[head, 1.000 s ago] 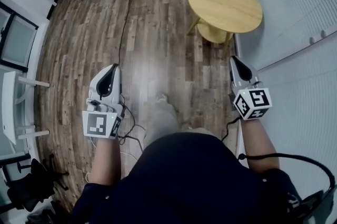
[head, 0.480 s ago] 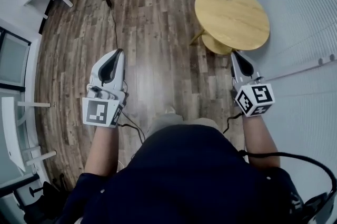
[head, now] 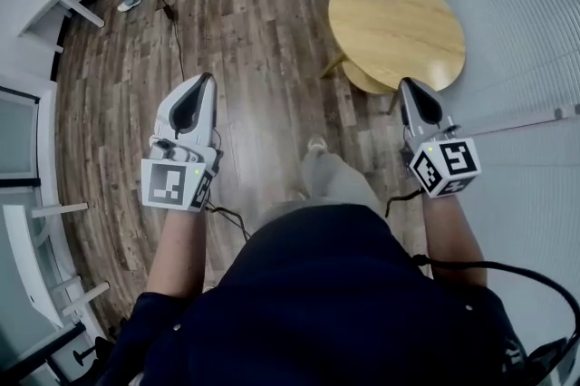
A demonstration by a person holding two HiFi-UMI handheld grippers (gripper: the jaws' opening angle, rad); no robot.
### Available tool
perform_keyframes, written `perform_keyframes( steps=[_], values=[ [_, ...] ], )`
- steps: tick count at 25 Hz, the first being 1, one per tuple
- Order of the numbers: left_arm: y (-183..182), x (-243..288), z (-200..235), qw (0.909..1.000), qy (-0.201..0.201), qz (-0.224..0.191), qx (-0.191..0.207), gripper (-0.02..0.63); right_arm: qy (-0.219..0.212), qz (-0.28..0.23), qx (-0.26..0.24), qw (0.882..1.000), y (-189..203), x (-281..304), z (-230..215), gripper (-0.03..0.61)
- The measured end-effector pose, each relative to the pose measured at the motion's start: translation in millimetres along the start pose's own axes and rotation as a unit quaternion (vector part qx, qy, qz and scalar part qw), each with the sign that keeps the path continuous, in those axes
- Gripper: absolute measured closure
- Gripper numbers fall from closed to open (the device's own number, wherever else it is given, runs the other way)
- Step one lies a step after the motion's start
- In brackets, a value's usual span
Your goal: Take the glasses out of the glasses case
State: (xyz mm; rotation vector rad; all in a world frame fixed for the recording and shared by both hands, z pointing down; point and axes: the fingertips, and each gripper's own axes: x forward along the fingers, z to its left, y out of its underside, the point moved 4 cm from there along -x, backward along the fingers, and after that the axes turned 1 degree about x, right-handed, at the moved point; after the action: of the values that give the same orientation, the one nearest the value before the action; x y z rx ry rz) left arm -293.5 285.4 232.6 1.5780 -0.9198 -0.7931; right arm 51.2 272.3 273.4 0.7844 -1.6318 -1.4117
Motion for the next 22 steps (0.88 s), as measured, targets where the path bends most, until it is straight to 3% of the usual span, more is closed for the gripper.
perform_keyframes(
  steps=[11, 22],
  values=[
    [6, 165, 69, 0.9997, 0.0, 0.008, 0.023, 0.611, -0.02, -0.009, 0.011, 1.0, -21, 166, -93, 0.569],
    [11, 298, 110, 0.9998, 0.004, 0.002, 0.018, 0.611, -0.016, 0.008, 0.01, 1.0, -40, 278, -180, 0.569]
  ],
)
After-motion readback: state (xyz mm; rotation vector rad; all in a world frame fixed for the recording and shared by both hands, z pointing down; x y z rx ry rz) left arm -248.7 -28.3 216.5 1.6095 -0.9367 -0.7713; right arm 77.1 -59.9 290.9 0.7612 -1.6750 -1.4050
